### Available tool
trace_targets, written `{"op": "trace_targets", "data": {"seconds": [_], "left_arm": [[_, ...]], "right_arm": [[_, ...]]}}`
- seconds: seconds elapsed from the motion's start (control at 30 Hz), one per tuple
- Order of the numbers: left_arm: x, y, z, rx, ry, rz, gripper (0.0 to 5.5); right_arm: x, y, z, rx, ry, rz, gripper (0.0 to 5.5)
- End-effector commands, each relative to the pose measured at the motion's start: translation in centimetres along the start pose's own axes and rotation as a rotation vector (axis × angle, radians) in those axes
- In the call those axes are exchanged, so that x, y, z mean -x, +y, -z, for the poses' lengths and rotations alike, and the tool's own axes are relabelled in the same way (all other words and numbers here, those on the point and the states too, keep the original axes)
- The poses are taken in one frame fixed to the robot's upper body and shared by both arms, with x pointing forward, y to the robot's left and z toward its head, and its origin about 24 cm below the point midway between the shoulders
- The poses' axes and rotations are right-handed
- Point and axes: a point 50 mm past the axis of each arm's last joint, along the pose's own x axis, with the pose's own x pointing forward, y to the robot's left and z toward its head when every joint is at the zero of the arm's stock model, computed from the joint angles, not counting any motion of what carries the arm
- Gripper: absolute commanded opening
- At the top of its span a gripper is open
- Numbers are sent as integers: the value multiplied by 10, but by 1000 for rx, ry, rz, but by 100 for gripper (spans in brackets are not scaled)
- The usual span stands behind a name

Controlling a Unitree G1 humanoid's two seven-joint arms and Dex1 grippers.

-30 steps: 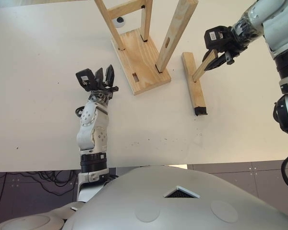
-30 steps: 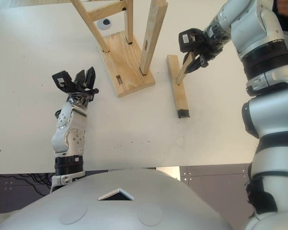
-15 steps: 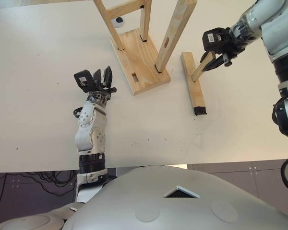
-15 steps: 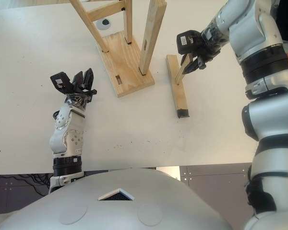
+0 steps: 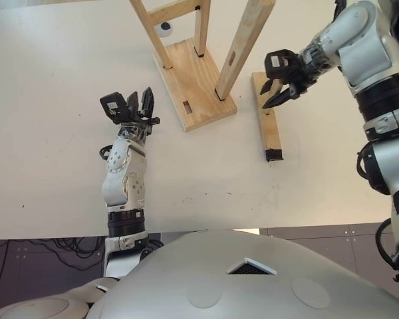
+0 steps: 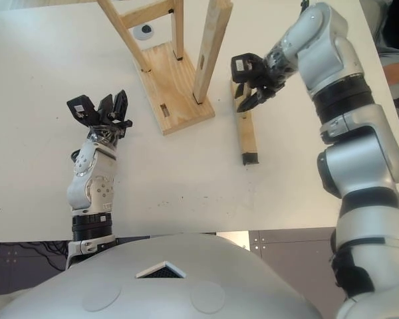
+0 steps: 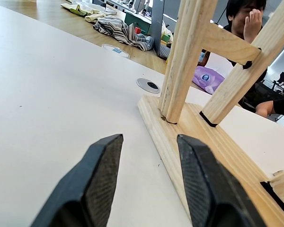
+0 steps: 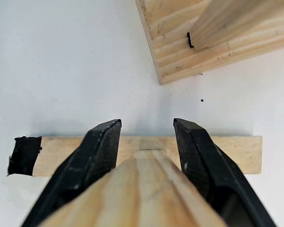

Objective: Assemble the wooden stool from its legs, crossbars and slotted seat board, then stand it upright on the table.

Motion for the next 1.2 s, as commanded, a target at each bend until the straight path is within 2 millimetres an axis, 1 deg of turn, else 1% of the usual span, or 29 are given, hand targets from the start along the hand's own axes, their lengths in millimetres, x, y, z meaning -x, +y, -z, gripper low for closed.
{"op": "trace_targets", "data": {"seconds": [0.03, 0.1, 0.17, 0.3, 0.37, 0.5, 0.7, 0.77, 0.83, 0.9, 0.97, 1.0, 1.03, 1.07, 1.13, 1.17, 1.2], "left_arm": [[-3, 1, -1, -17, 7, -1, 207], [-3, 1, 0, -16, 6, 0, 207], [-4, 1, 0, -16, 7, 2, 207], [-5, 1, 0, -21, 7, 7, 207], [-5, 2, -2, -25, 6, 11, 207], [-7, 3, -4, -33, 6, 18, 207], [-9, 2, -6, -42, 9, 31, 207], [-8, 4, -6, -45, 11, 30, 207], [-6, 4, -6, -48, 13, 30, 207], [-1, 6, -6, -48, 15, 24, 207], [4, 9, -8, -44, 14, 12, 207], [7, 11, -10, -42, 13, 6, 207], [9, 13, -12, -42, 14, 3, 207], [11, 15, -13, -42, 17, -1, 207], [12, 19, -16, -47, 34, -1, 207], [14, 21, -18, -54, 42, 0, 207], [16, 22, -19, -60, 45, -2, 207]], "right_arm": [[-21, 10, 23, -71, 54, -46, 262], [-14, 7, 22, -75, 53, -29, 280], [-3, 6, 22, -78, 56, -22, 280], [11, 5, 27, -79, 72, -6, 280], [17, 5, 28, -97, 51, 6, 280], [28, 3, 14, -157, -91, 25, 280], [39, 1, -3, -183, -207, 61, 280], [50, -1, -11, -191, -260, 95, 280], [72, -5, -20, -217, -344, 171, 280], [96, -9, -21, -249, -400, 315, 280], [112, -9, -16, -250, -394, 493, 280], [118, -9, -13, -297, -396, 549, 280], [122, -6, -9, -364, -399, 539, 280], [126, -5, -9, -416, -465, 551, 280], [133, -4, -6, -582, -681, 599, 280], [132, -1, 0, -629, -714, 640, 280], [127, 5, 8, -697, -711, 657, 280]]}}
